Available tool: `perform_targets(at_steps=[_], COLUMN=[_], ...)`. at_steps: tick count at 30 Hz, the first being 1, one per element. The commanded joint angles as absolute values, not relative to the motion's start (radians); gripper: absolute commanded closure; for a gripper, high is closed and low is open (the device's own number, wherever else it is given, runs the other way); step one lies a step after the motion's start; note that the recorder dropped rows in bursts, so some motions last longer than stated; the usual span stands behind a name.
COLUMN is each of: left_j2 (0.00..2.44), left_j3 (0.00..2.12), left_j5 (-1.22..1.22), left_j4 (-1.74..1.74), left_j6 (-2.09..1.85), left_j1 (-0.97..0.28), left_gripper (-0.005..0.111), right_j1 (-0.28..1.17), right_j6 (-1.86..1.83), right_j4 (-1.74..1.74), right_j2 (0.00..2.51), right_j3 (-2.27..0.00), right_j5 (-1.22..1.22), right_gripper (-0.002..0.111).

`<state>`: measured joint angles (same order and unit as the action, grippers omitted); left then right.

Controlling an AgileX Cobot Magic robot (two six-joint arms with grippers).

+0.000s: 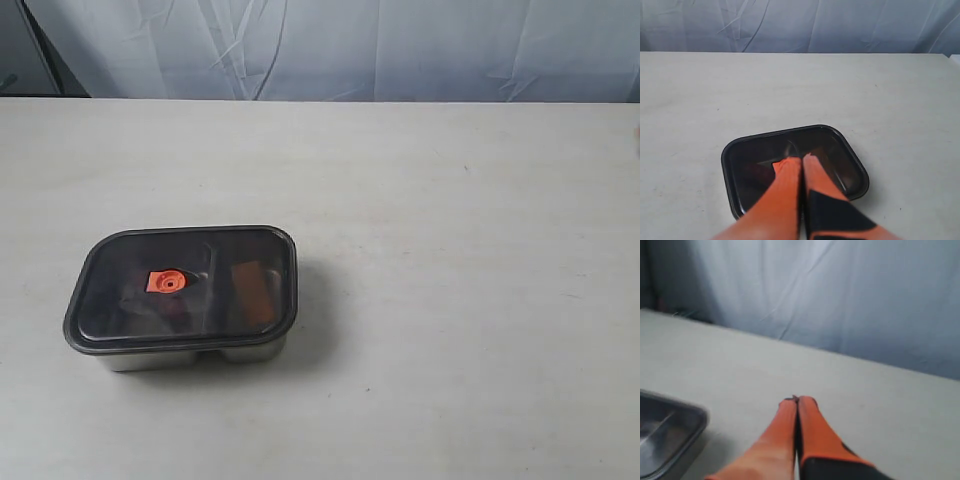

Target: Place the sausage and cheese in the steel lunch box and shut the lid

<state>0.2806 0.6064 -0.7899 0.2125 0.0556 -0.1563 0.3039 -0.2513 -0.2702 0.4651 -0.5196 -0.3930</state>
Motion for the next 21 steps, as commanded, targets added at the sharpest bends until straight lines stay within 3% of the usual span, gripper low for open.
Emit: perform_targets(at_steps=[1, 21], left_j2=[0.272, 0.272], left_j3=[0.602, 0.602], left_j5=[-0.783, -0.785], left_j4=[0.208, 0.206], left_j6=[0.06, 0.06], left_j1=[-0.162, -0.162], left_gripper=[0.107, 0.107], right_j1=[0.112, 0.07], right_j6=[-0.261, -0.125], right_j4=[-0.228, -0.113], right_j2=[0.281, 0.0], right_j3=[-0.436, -0.053], right_j5=[-0.397, -0.363], right_gripper=[0.109, 0.109])
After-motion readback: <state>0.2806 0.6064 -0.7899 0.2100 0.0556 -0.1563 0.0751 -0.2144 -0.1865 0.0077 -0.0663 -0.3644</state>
